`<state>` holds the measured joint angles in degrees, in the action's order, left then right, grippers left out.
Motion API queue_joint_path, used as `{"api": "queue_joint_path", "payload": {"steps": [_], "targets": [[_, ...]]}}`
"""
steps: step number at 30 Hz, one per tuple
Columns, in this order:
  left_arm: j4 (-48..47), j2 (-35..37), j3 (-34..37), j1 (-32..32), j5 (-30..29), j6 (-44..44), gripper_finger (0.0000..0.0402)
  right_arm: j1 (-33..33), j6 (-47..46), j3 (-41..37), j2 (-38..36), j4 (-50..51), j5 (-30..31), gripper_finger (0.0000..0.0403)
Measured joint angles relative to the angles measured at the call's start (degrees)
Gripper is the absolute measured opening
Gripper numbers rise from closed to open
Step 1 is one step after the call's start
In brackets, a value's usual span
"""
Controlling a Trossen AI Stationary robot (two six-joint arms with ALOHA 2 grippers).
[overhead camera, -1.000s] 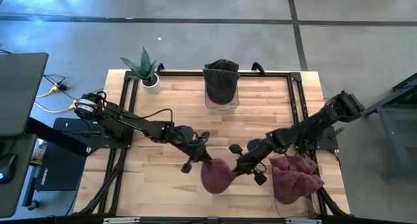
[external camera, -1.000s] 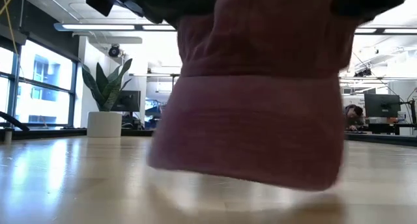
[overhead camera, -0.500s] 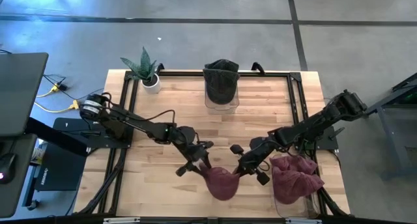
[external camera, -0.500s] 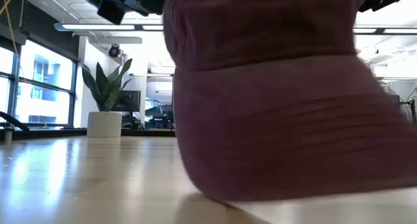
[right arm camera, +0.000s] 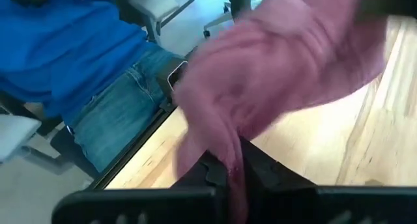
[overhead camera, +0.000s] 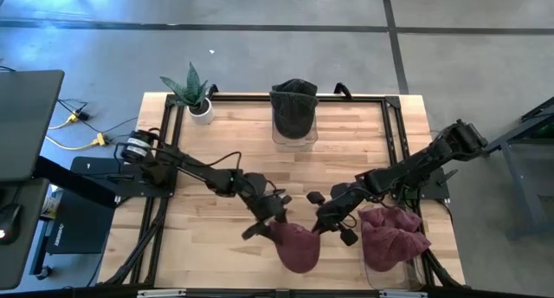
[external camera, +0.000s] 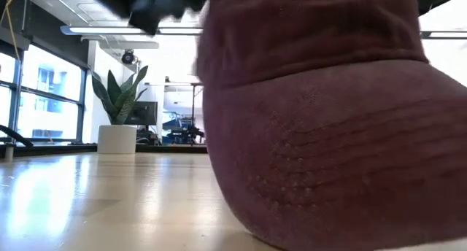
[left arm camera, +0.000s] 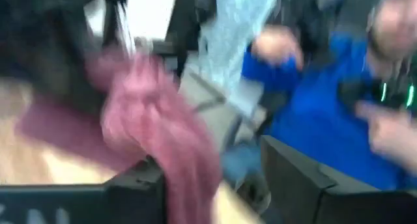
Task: Pick & Place hat
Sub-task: Put the red cap into the bottom transparent bin
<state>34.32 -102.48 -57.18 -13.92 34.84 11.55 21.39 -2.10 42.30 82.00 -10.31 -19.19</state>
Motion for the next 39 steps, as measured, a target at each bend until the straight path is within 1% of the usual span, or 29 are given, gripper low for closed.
{"api": "queue_joint_path", "payload": {"steps": [2, 3, 5, 7, 11, 12, 14, 16, 20, 22, 26, 29, 33, 35, 37, 39], "targets": [[0.6, 0.32, -2.49, -0.55, -1.33, 6.5, 0.0166, 0.26, -1.42, -0.02, 0.0, 0.25, 0.39, 0.0014], [0.5, 0.35, -3.34, -0.97, -0.39, 8.16, 0.0151, 0.54, -1.83, -0.02, 0.0, 0.33, 1.04, 0.0016], [-0.39, 0.27, -4.58, -1.88, 1.98, 8.84, 0.0118, 1.21, -1.91, -0.02, 0.0, 0.64, 2.86, 0.0018], [-1.74, 0.24, -5.64, -3.04, 2.39, 8.84, 0.0084, 1.77, -1.91, 0.0, 0.0, 0.62, 3.52, 0.0016], [-8.13, 0.27, -6.63, -3.89, -0.61, 6.86, 0.0017, 2.41, -1.84, 0.0, 0.0, 1.17, 4.42, 0.0011], [-9.11, 0.27, -6.65, -3.74, -1.08, 6.55, 0.0009, 2.4, -1.85, 0.0, 0.0, 1.1, 4.6, 0.0011], [-10.38, 0.27, -6.73, -3.46, -3.13, 6.37, 0.0009, 2.43, -1.91, 0.0, 0.0, 0.76, 6.26, 0.0019], [-12.28, 0.27, -6.78, -2.72, -4.63, 6.09, 0.0016, 2.34, -1.91, -0.02, 0.0, 0.02, 7.94, 0.0036], [-14.87, 0.27, -6.78, -0.99, -5.58, 5.22, 0.002, 1.43, -1.91, -0.02, 0.0, -0.58, 7.73, 0.0099], [-15.65, 0.27, -6.78, -0.12, -5.61, 5.23, 0.0016, 0.87, -2.45, -0.02, 0.0, -0.61, 4.41, 0.0136], [-15.92, 0.27, -6.78, 1.15, -5.41, 5.23, 0.0003, 0.03, -4.44, -0.02, 0.0, -1.81, -6.2, 0.0207], [-16.08, 0.27, -6.76, 1.92, -5.39, 5.23, 0.0003, -0.45, -6.11, -0.02, 0.0, -1.88, -8.99, 0.0242], [-16.07, 0.27, -6.76, 1.98, -5.38, 5.23, 0.0001, -1.89, -6.63, -0.02, 0.0, -1.94, -13.06, 0.0261], [-16.12, 0.32, -6.78, 1.98, -5.39, 5.23, 0.0001, -2.88, -6.82, -0.02, 0.0, -2.34, -11.49, 0.0263], [-16.95, 0.64, -6.76, 1.98, -5.33, 5.01, 0.0001, -3.83, -6.98, -0.02, 0.19, -3.21, -7.71, 0.0263], [-17.46, 0.74, -6.76, 1.98, -5.53, 4.11, 0.0001, -4.93, -6.94, -0.02, 1.01, -4.58, -7.9, 0.0263]]}}
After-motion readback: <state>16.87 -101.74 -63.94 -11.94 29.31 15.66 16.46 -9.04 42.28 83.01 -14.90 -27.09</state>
